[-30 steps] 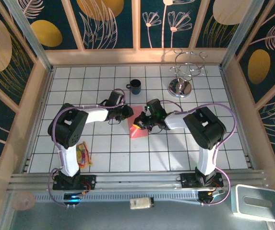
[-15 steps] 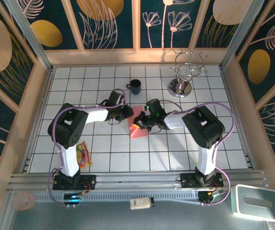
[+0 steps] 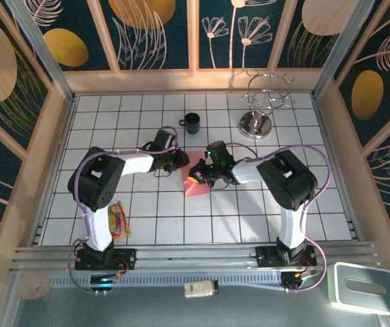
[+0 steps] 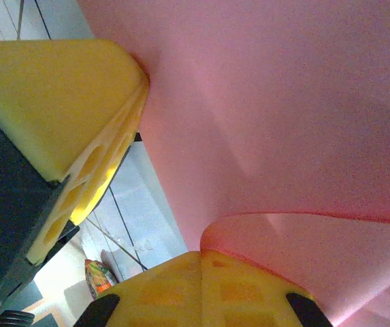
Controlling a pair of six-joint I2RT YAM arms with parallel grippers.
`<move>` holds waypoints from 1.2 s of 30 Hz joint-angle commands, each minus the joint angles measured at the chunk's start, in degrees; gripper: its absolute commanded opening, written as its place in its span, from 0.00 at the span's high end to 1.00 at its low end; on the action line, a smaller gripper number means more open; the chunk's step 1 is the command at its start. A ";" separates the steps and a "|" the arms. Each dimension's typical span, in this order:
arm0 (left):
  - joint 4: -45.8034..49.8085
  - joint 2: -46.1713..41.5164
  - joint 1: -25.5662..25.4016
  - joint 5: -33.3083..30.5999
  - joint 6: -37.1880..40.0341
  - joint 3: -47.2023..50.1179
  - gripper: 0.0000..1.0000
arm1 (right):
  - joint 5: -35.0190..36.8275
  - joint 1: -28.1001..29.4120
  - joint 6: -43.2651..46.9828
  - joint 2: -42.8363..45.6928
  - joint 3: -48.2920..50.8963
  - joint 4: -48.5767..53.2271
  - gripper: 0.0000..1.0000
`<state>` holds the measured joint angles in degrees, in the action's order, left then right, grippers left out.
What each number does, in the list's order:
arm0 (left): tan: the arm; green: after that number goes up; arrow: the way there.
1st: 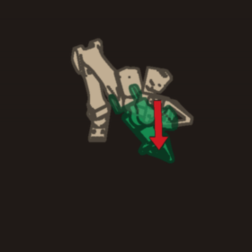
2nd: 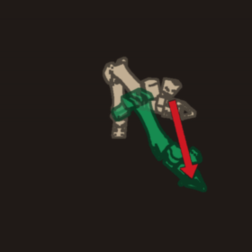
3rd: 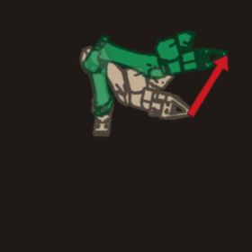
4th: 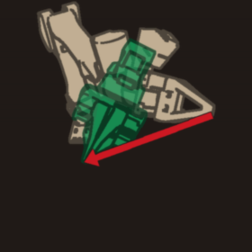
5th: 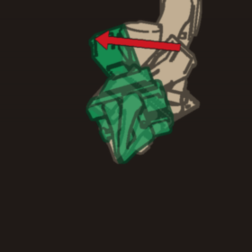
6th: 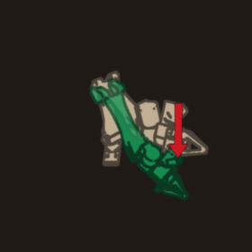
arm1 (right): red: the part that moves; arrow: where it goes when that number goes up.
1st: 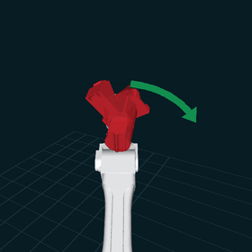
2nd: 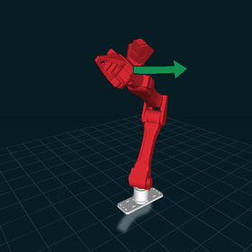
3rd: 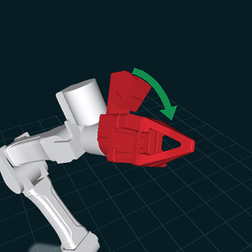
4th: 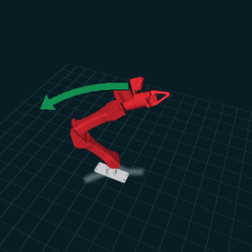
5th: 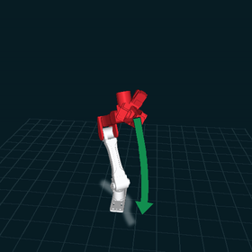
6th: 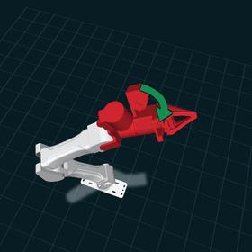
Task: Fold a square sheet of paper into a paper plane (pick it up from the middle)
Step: Fold the triangle a second time at the center of the table.
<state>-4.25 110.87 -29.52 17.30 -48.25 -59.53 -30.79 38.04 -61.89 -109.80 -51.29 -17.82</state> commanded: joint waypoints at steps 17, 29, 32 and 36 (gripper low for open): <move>1.61 -0.04 0.34 -0.38 0.00 0.88 0.80 | 1.78 0.54 -0.68 -1.75 -1.25 -1.25 1.00; 1.61 -0.52 0.34 -0.25 -0.13 0.82 0.80 | 1.94 0.55 -0.83 -2.13 -0.96 -1.00 1.00; 2.22 -1.38 0.34 -0.35 0.24 -0.25 0.80 | 2.12 0.54 -0.79 -2.30 -0.96 -0.34 1.00; 3.77 -3.58 1.12 -1.76 0.99 -3.09 0.77 | 2.13 0.54 -0.69 -2.46 -1.15 0.53 0.98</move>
<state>-3.03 110.41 -29.28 17.04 -48.18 -60.10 -30.02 38.15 -62.06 -110.54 -51.31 -18.28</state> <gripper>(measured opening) 0.224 0.051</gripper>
